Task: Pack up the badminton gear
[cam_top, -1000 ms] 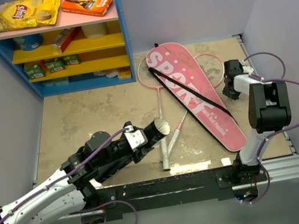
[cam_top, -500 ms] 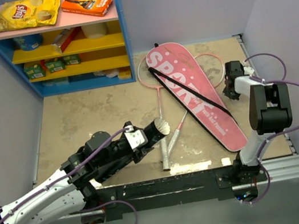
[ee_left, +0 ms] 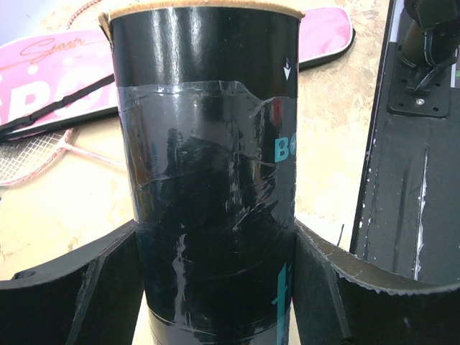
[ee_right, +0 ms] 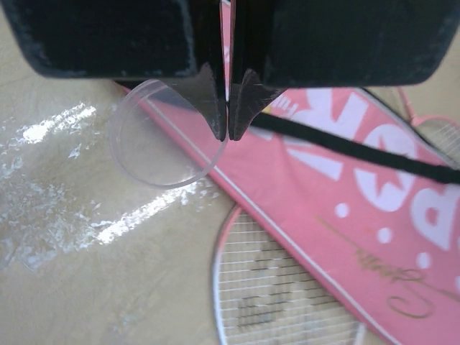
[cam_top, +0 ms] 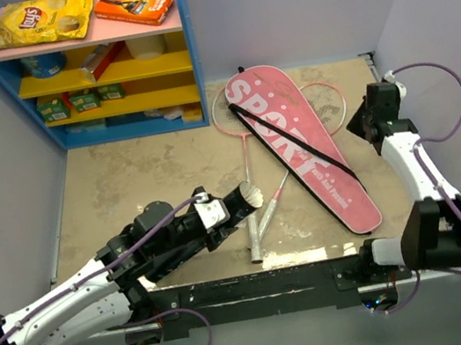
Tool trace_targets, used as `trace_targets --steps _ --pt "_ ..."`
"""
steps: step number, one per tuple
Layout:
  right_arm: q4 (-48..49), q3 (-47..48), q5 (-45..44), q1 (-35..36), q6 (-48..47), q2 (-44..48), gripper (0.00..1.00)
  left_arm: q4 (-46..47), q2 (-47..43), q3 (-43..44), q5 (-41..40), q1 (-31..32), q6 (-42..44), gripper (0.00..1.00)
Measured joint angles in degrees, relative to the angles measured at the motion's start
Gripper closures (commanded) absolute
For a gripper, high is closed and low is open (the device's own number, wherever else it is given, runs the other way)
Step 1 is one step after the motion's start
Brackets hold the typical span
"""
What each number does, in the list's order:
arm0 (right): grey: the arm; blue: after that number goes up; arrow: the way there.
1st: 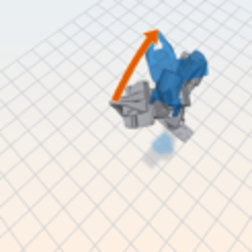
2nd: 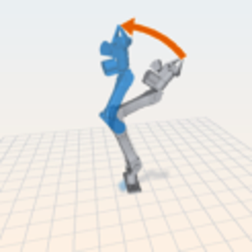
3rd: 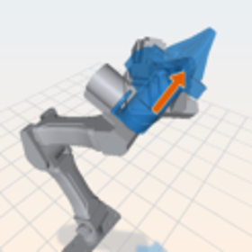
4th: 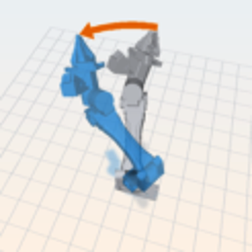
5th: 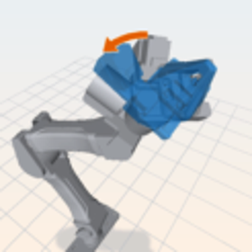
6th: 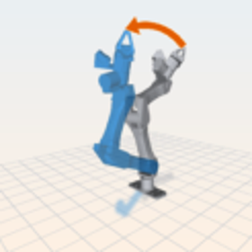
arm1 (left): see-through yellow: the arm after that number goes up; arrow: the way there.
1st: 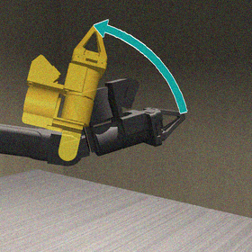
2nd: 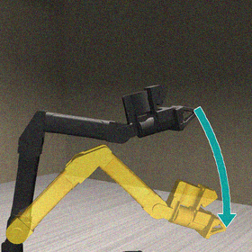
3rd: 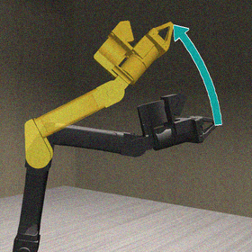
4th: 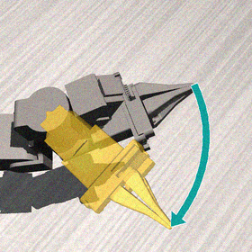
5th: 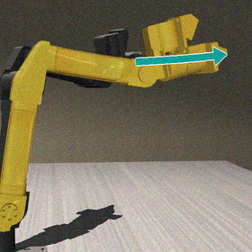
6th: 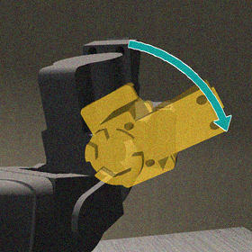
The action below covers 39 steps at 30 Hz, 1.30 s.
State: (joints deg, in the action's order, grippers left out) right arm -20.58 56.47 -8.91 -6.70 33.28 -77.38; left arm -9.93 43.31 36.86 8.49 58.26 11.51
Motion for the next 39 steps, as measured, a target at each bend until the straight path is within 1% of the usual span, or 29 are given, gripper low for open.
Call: trace_targets --steps 5,10,14,17,19,24,30,34,39 --pt "-1.53 -1.81 7.3 1.9 -0.31 12.11 1.0 0.02 0.83 0.0 0.11 0.0 0.02 1.0" --pt "-4.94 -2.4 16.65 5.07 -0.96 21.05 0.98 0.04 1.2 0.0 0.7 0.0 0.02 1.0" --pt "-10.23 2.47 24.79 7.52 -2.78 24.0 0.95 0.11 1.16 0.0 1.44 0.0 0.02 1.0" --pt "-11.61 5.44 30.99 9.55 -3.72 25.66 0.96 0.11 1.38 0.0 1.81 0.0 0.04 1.0" --pt "-12.28 6.16 35.95 10.93 -4.24 27.08 0.96 0.24 1.95 0.0 2.23 0.0 0.07 1.0" --pt "-13.77 6.19 44.96 13.55 -4.48 28.59 0.96 0.22 2.49 0.0 3.1 0.0 0.07 1.0" --pt "-13.73 5.6 50.51 17.84 -3.19 30.32 0.96 0.22 2.51 0.0 3.34 0.0 0.09 1.0" --pt "-13.29 5.31 51.98 21.4 -1.92 31.34 0.98 0.24 2.69 0.0 3.5 0.0 0.11 1.0" --pt "-11.67 3.87 52.0 24.48 -0.15 31.41 0.99 0.24 3.04 0.0 3.54 0.0 0.11 1.0"
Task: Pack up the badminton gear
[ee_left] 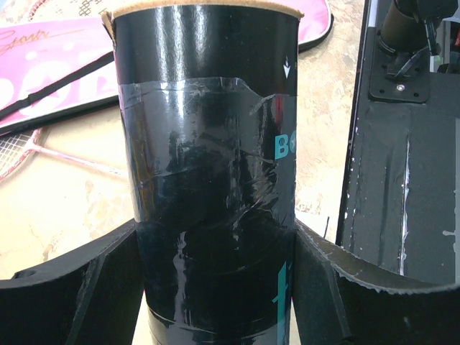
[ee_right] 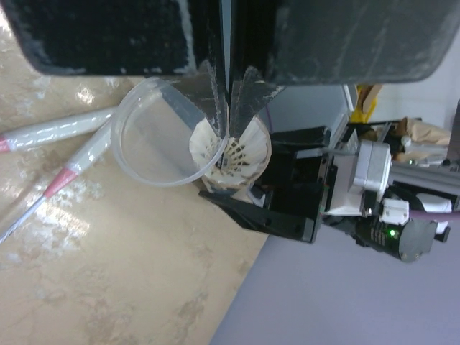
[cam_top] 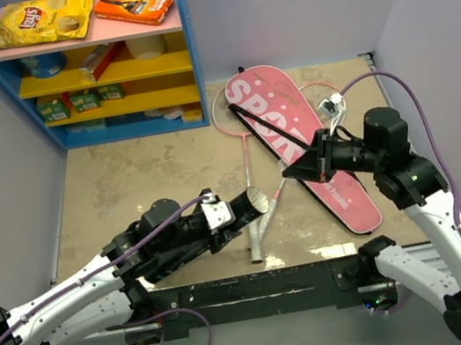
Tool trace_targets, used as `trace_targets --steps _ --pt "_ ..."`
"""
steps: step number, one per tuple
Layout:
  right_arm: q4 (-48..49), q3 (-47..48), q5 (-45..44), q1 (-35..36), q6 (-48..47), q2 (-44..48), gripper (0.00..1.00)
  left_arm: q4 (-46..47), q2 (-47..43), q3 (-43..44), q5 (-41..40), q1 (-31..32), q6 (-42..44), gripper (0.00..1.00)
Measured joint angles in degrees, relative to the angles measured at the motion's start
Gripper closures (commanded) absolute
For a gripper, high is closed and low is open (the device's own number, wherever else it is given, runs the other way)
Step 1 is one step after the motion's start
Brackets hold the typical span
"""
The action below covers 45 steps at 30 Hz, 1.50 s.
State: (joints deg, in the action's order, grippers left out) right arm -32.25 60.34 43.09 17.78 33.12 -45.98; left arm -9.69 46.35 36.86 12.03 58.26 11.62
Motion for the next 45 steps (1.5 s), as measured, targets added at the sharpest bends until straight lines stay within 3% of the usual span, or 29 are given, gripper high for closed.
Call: trace_targets --steps 20,45 --pt "8.11 -4.68 -4.57 15.26 5.79 -2.03 0.99 0.0 0.04 0.0 -0.02 0.0 0.0 1.0" --pt "14.1 -6.54 -12.11 26.14 8.57 -6.14 1.0 -1.14 -0.94 0.0 -0.42 0.0 0.09 1.0"
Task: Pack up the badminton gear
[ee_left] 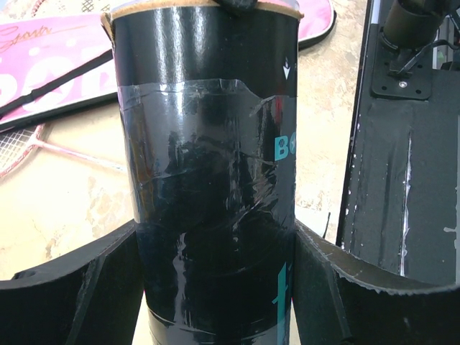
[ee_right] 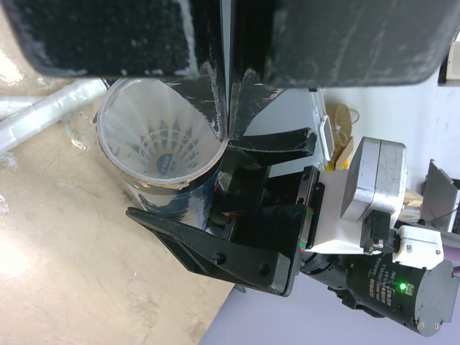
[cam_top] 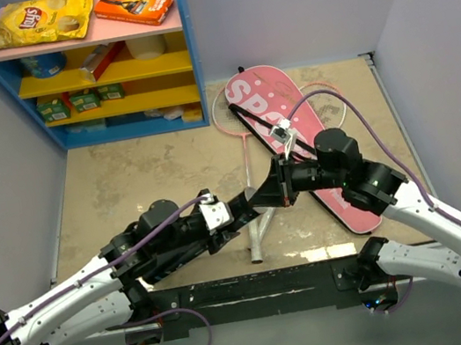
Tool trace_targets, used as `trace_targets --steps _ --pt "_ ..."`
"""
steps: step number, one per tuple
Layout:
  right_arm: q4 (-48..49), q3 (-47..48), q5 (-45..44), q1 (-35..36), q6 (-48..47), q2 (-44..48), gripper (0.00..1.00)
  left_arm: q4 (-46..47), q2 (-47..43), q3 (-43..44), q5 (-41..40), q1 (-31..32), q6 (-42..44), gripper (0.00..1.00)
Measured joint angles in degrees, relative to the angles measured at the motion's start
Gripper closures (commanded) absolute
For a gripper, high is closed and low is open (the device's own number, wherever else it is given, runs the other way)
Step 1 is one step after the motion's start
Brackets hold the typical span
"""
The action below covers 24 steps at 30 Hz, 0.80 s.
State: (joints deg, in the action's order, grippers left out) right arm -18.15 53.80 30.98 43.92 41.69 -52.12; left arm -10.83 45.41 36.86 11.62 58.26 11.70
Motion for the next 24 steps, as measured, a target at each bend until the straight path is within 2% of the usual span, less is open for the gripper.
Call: trace_targets --steps 5,8,9,12,18,24 --pt "1.92 -1.42 -0.31 0.61 1.07 0.02 1.0 -1.2 -0.44 0.0 -0.2 -0.02 0.02 1.0" --pt "4.15 -2.78 -0.48 1.16 2.25 0.22 0.9 -1.97 -0.94 0.0 -0.37 -0.07 0.07 1.0" --pt "5.14 -3.39 -0.48 1.42 2.62 0.35 0.81 -2.21 -1.14 0.0 -0.37 -0.07 0.07 1.0" --pt "8.17 -5.07 -0.46 2.29 4.15 0.7 0.68 -3.58 -1.68 0.0 -0.37 -0.07 0.11 1.0" --pt "14.8 -8.37 -0.07 3.06 7.06 0.9 0.6 -5.66 -2.45 -0.09 -0.59 -0.11 0.09 1.0" --pt "19.58 -10.03 -0.55 3.34 9.66 0.72 0.59 -6.45 -3.78 -0.2 -0.7 -0.11 0.07 1.0"
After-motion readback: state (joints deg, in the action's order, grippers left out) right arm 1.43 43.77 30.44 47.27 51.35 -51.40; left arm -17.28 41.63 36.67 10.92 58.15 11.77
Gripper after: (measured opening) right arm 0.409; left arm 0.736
